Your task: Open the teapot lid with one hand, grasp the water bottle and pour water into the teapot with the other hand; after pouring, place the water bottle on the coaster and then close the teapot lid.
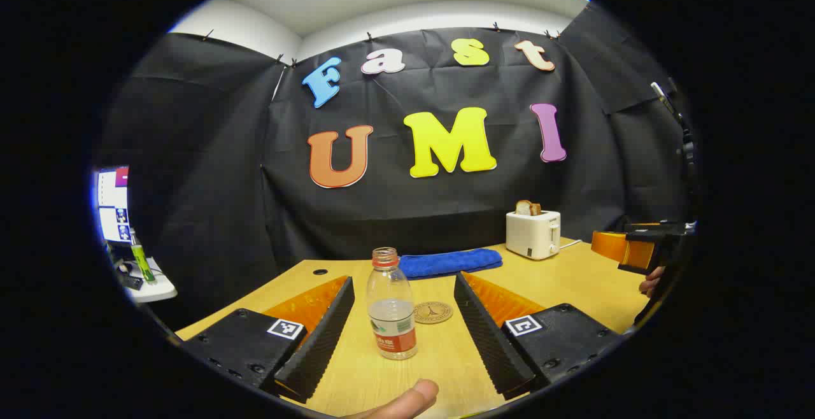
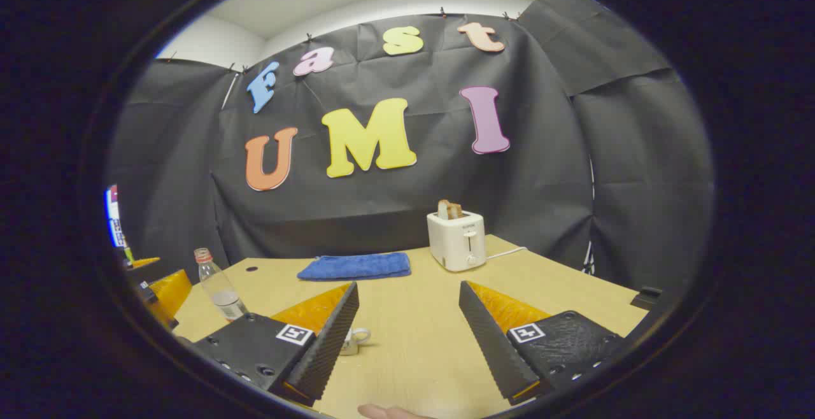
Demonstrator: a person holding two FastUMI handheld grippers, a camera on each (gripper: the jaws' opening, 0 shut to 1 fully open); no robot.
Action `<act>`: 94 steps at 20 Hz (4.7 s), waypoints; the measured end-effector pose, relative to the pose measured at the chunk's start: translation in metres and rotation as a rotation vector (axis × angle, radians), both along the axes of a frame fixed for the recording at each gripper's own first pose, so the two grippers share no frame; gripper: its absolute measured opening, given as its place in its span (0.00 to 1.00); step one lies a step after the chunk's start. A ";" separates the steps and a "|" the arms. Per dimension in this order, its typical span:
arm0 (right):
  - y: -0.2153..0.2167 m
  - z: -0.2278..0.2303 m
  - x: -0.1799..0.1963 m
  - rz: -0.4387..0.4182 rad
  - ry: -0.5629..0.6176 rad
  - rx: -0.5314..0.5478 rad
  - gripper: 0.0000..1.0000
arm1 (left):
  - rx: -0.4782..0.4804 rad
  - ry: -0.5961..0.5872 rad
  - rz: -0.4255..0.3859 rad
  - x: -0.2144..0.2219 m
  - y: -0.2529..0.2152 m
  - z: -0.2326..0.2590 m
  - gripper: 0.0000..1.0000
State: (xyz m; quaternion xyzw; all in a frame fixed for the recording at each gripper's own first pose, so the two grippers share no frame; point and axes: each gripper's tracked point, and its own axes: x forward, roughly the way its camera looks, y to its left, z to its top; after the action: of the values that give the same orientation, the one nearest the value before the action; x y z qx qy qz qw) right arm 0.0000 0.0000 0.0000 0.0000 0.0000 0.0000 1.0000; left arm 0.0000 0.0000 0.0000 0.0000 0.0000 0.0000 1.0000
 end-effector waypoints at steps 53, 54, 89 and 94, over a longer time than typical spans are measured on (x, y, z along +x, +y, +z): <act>0.111 -0.110 0.105 0.087 0.112 -0.175 0.04 | -0.030 0.168 0.076 0.044 0.061 -0.070 0.99; 0.111 -0.114 0.107 0.096 0.111 -0.167 0.04 | -0.037 0.169 0.072 0.044 0.060 -0.070 0.99; 0.084 -0.069 0.071 0.161 0.001 -0.188 0.00 | -0.074 0.123 -0.099 0.085 0.000 -0.111 0.99; 0.077 -0.069 0.073 0.169 0.002 -0.187 0.00 | -0.104 0.102 -0.066 0.104 -0.001 -0.110 0.99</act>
State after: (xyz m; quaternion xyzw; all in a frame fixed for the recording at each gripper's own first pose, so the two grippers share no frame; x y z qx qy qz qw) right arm 0.0730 0.0765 -0.0687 -0.0931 0.0008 0.0842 0.9921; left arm 0.1041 -0.0006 -0.1099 -0.0518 0.0509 -0.0327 0.9968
